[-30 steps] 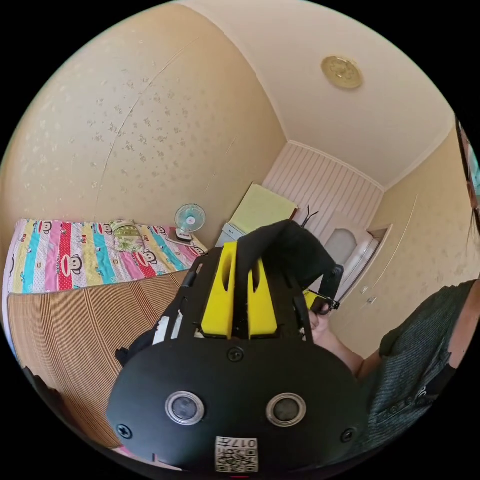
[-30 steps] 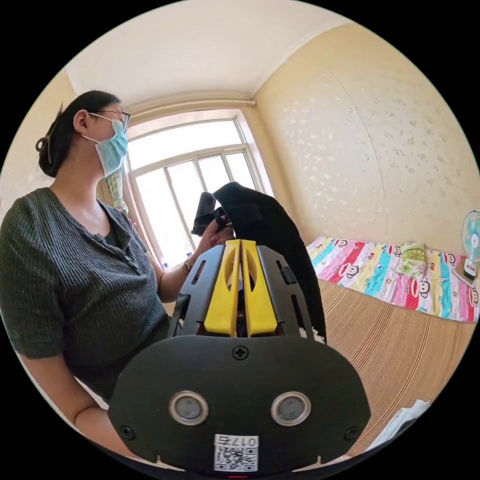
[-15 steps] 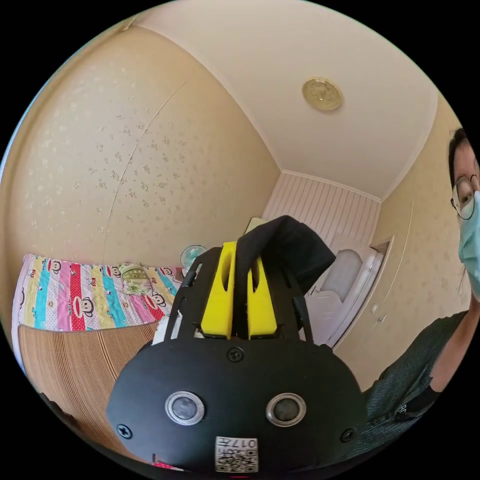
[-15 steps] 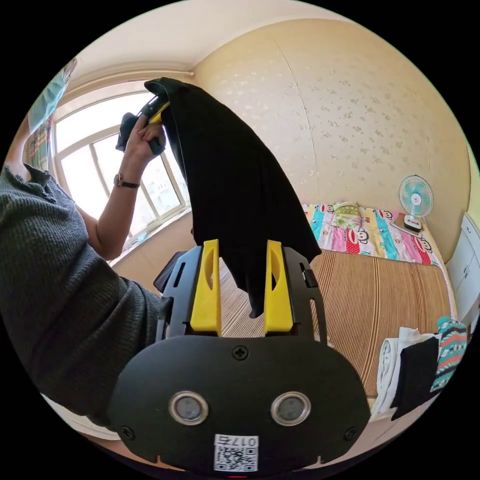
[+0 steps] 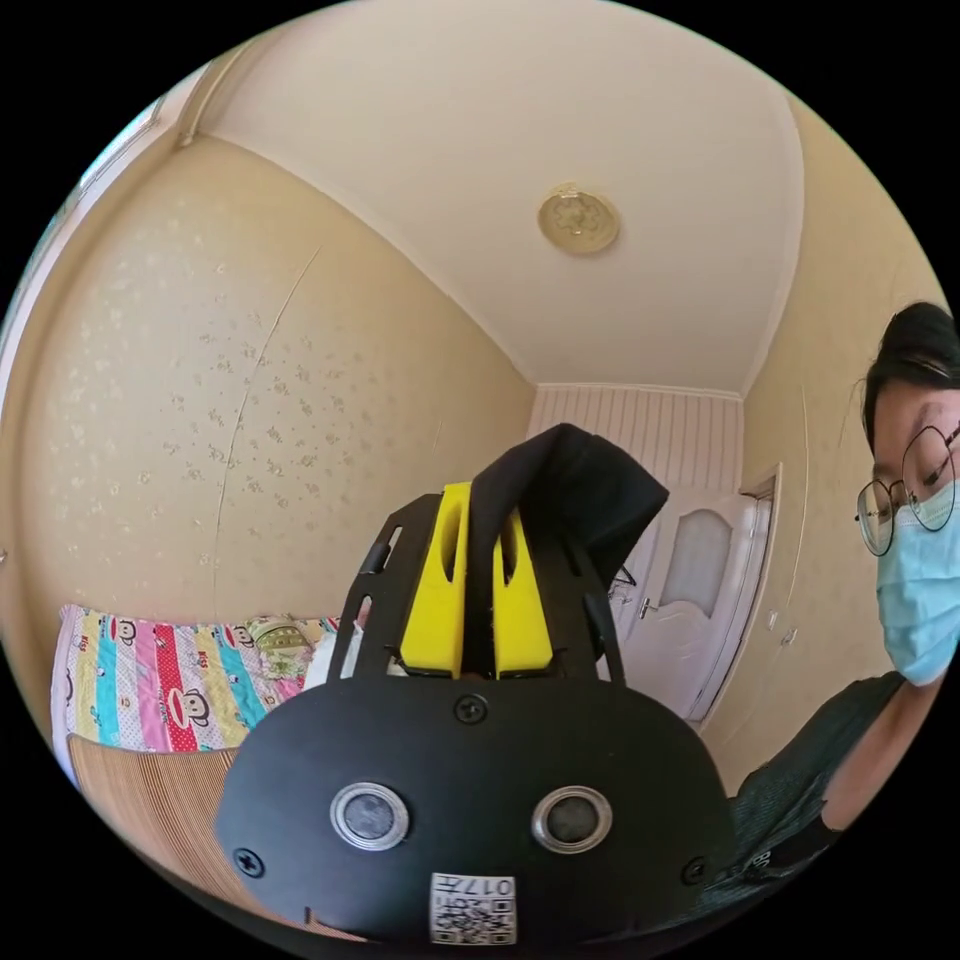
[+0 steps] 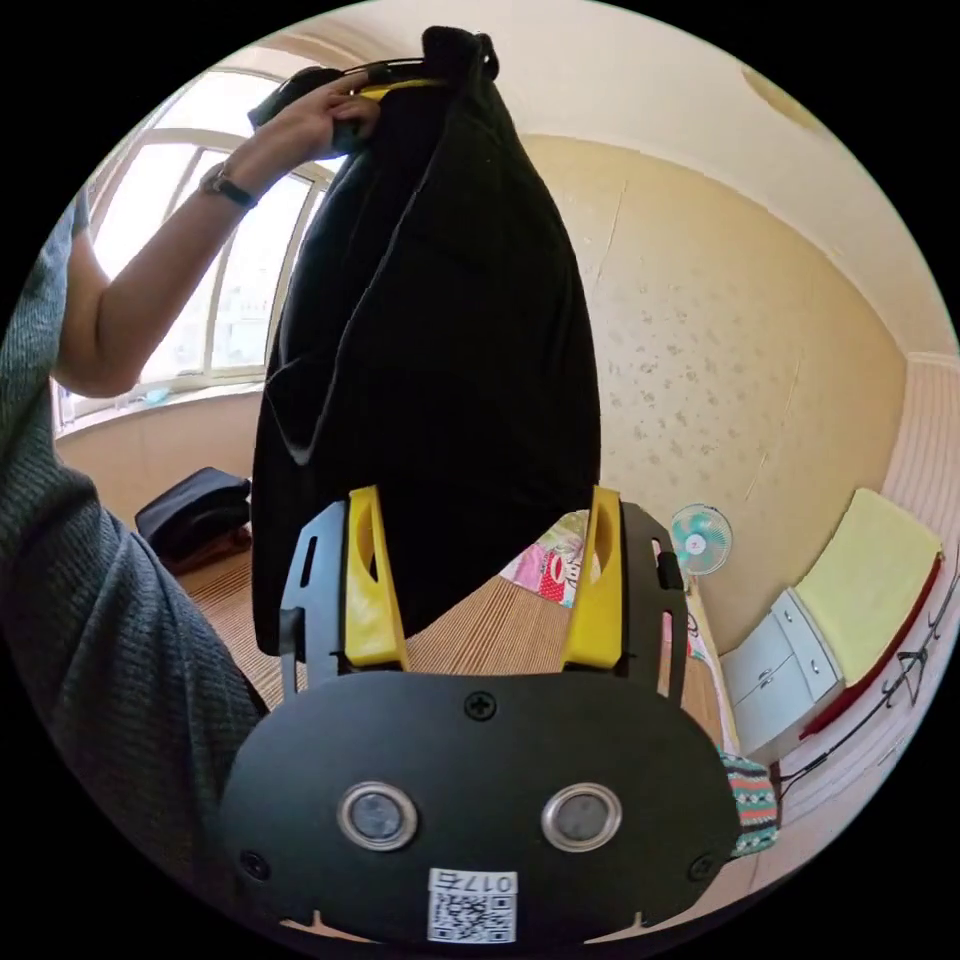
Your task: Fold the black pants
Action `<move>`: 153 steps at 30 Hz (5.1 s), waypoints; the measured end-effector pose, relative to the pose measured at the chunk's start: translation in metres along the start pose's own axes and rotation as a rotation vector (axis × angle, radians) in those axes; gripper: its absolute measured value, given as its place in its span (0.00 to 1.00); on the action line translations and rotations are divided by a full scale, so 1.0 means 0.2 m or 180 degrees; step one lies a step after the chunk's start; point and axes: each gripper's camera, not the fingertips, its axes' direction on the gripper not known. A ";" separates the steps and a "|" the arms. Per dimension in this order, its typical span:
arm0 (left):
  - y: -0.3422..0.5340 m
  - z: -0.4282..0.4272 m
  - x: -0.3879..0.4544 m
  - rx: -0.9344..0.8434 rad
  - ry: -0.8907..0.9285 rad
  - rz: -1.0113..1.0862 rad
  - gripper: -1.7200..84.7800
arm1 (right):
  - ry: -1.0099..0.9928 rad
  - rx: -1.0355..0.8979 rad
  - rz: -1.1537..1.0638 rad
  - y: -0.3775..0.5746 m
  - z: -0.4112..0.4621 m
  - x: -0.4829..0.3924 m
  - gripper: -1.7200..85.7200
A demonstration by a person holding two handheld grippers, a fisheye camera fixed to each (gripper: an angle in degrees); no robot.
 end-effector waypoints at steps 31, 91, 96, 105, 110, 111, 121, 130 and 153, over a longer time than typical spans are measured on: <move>-0.83 -0.35 -0.18 0.0224 -0.0374 0.0159 0.07 | -0.2598 0.1395 0.0655 -1.48 -0.74 1.76 0.08; 1.77 1.36 -4.40 -0.5081 -0.3194 -0.2487 0.03 | -0.1501 -0.4085 0.0077 0.06 2.33 2.49 0.03; 1.68 0.80 -4.46 -0.4110 -0.3965 -0.3626 0.03 | -0.1567 -0.4165 0.0775 0.03 2.18 2.70 0.05; 1.57 0.46 -4.32 -0.3090 -0.3849 -0.3967 0.06 | -0.1854 -0.4002 0.2322 0.35 1.79 3.09 0.13; 1.61 0.71 -4.19 -0.3490 -0.3056 -0.3442 0.08 | -0.2023 -0.3925 0.2210 0.42 1.69 3.13 0.07; 1.62 0.75 -4.18 -0.3531 -0.2925 -0.3421 0.08 | -0.2269 -0.3835 0.2386 0.44 1.66 3.18 0.07; 1.63 1.40 -3.86 -0.3888 -0.0523 -0.2731 0.20 | -0.3208 -0.2766 0.2420 0.02 1.35 3.35 0.05; 1.66 1.45 -3.72 -0.4594 -0.0832 -0.1876 0.06 | -0.3954 -0.2732 0.1570 -0.20 1.40 3.24 0.07; 1.66 0.99 -3.69 -0.3913 -0.1099 -0.2688 0.02 | -0.2350 -0.2513 0.3442 -0.47 3.61 4.25 0.19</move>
